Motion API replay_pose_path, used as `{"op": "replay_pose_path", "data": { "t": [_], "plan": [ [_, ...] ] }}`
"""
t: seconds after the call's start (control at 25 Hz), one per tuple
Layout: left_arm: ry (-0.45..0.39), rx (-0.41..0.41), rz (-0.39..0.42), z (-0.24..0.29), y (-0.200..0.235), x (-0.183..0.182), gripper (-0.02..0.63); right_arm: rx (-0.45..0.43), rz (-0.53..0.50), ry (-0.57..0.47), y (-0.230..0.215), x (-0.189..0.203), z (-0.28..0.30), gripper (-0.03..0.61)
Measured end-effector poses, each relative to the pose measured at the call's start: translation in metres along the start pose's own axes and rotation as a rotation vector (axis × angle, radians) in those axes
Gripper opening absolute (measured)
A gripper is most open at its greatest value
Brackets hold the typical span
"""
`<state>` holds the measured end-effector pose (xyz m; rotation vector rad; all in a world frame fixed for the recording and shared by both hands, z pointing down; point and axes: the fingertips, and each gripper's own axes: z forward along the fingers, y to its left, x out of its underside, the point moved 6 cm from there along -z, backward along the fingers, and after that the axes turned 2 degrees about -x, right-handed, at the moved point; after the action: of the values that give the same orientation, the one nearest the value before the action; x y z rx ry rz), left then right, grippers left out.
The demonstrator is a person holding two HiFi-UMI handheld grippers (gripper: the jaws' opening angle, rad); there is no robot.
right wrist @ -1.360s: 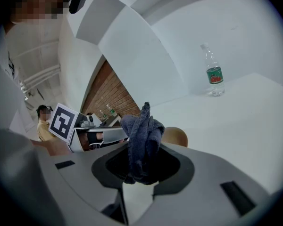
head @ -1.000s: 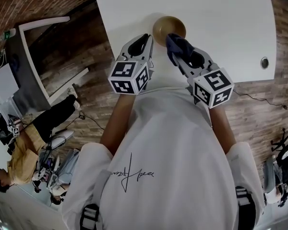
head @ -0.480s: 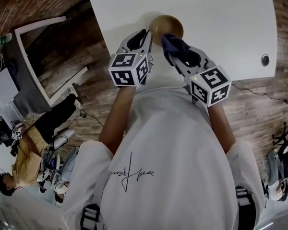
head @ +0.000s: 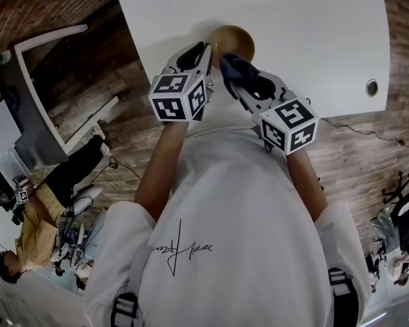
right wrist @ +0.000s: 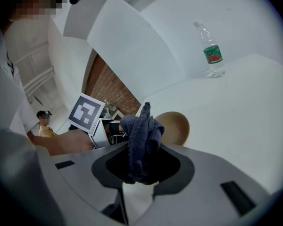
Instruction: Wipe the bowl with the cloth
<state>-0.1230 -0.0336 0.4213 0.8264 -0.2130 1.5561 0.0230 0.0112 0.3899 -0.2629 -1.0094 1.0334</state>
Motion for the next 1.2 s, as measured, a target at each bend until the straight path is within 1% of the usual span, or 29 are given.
{"op": "replay_pose_path", "data": {
  "t": [0.12,0.28,0.48,0.52,0.8,0.88,1.2],
  "plan": [
    [0.008,0.014,-0.006,0.006,-0.001,-0.002,0.071,-0.004,0.004,0.012,0.000,0.001,0.003,0.100],
    [0.010,0.002,-0.002,0.010,-0.002,-0.004,0.069,-0.009,0.014,0.026,-0.001,0.003,0.006,0.100],
    [0.004,0.017,-0.030,0.014,-0.001,-0.004,0.064,-0.002,0.071,0.054,-0.005,0.007,0.012,0.100],
    [0.001,0.019,-0.033,0.014,-0.001,-0.005,0.046,-0.003,0.076,0.055,-0.005,0.008,0.013,0.100],
    [-0.002,0.037,-0.059,0.015,0.001,-0.004,0.043,-0.011,0.086,0.056,-0.006,0.008,0.016,0.100],
    [0.002,0.031,-0.056,0.016,0.003,-0.004,0.018,-0.011,0.089,0.058,-0.006,0.008,0.017,0.100],
    [0.015,0.024,-0.031,0.017,0.001,-0.003,0.006,-0.017,0.092,0.063,-0.011,0.010,0.016,0.100]
  ]
}}
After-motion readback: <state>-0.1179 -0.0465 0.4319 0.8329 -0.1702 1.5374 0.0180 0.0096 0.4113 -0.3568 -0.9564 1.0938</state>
